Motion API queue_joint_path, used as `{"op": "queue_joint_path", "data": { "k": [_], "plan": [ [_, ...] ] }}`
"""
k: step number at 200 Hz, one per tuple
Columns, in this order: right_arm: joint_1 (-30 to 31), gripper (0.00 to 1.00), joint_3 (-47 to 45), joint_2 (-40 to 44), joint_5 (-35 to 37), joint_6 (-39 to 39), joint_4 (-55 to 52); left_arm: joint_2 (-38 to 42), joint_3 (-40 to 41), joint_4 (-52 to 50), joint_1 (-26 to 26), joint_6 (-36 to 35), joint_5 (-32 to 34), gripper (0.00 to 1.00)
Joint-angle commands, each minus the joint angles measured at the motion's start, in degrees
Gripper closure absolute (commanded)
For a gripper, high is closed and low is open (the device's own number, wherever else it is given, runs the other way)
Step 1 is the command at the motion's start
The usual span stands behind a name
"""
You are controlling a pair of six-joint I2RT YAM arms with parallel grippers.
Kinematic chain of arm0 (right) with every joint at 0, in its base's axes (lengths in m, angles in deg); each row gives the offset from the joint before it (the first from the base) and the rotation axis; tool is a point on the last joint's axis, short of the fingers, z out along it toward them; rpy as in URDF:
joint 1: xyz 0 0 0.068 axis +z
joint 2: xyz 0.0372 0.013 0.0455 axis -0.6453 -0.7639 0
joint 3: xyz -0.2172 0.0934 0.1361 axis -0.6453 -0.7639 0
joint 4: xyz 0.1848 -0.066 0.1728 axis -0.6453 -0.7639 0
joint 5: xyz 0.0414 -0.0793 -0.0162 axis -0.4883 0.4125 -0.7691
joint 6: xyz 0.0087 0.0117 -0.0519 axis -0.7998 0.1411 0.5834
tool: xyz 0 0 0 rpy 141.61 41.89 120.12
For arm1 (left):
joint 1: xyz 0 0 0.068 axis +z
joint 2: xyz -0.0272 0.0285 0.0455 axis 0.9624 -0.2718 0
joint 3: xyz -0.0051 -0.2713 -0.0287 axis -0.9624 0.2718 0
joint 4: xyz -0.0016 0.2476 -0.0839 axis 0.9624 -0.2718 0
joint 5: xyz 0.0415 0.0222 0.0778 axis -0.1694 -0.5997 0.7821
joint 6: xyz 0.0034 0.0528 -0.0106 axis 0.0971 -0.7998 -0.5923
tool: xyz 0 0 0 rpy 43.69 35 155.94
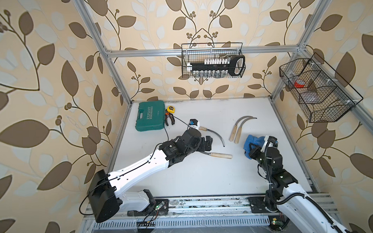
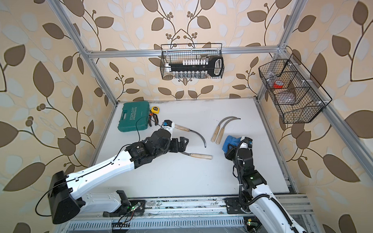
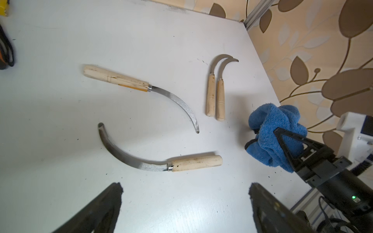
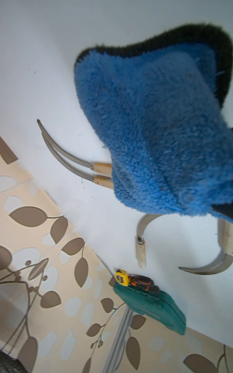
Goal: Wipe small sickles with rags
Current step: Adjust the small sickle at the center of the board.
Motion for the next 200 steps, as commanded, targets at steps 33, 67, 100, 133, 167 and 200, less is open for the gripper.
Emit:
{"op": "queue_joint_path", "data": {
  "k": [33,67,100,133,167,200],
  "plan": [
    [26.2,1.0,5.2,-14.1,22.5,-7.0,-4.1,17.2,16.4,5.7,0.0,4.7,3.2,0.01],
    [31.6,1.0,9.4,-24.1,23.9,-7.7,-4.9,24.4,19.7,1.3,0.0,5.5,4.2,0.01],
    [36.5,1.0,10.0,-27.9,20.5,-7.9,-2.5,26.0,19.8,-1.3,0.0,5.6,3.6,0.01],
    [41.0,1.0,9.9,-28.9,16.4,-7.6,2.1,25.8,20.7,-0.8,0.0,6.5,3.6,0.01],
    [43.6,1.0,10.4,-29.4,10.6,-5.5,8.0,23.4,19.5,-2.1,0.0,6.8,4.5,0.01],
    [44.3,1.0,12.7,-33.0,3.9,-3.3,12.1,21.2,18.8,-1.9,0.0,7.1,4.4,0.01]
  ]
}}
